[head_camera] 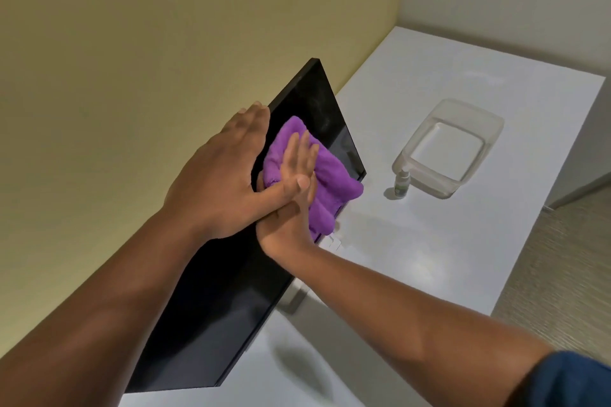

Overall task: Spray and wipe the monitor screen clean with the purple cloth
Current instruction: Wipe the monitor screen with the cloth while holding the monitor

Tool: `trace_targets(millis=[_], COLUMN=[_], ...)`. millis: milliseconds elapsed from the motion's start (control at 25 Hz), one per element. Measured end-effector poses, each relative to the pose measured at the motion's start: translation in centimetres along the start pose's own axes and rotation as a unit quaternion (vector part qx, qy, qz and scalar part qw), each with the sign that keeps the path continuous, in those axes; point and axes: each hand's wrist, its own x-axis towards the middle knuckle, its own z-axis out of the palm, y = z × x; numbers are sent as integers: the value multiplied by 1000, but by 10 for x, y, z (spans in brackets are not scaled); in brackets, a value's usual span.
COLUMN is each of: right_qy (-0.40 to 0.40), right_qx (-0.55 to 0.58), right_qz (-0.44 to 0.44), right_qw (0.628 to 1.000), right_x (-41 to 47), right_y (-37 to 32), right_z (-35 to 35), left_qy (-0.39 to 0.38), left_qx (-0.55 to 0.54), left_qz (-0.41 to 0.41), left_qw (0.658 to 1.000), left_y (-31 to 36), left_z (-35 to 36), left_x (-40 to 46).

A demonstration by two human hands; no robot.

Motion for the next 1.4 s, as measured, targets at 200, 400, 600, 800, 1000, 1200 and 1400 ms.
trace_targets(millis=[200, 400, 600, 800, 1000, 1200, 1400], right_qy=[-77, -15, -86, 6, -30, -8, 37], right_qx=[-54, -2, 1, 50, -32, 9, 12], right_qz=[32, 145, -9, 167, -29, 137, 56], right_qw=[995, 989, 996, 985, 999, 990, 998], right_x=[-17, 35, -21, 32, 12, 36, 61], right_y=[37, 0, 19, 32, 10, 52, 18], right_z=[-23, -16, -21, -36, -6, -34, -12], left_qy=[1, -4, -9, -5, -10, -7, -8], left_qx=[-7, 8, -1, -2, 14, 3, 4], left_qz=[6, 12, 8, 9, 6, 8, 8], left_qw=[1000, 1000, 1000, 1000, 1000, 1000, 1000], left_y=[0, 0, 1, 2, 1, 3, 3], left_z=[0, 0, -3, -2, -2, -3, -2], left_x=[2, 0, -1, 0, 0, 1, -2])
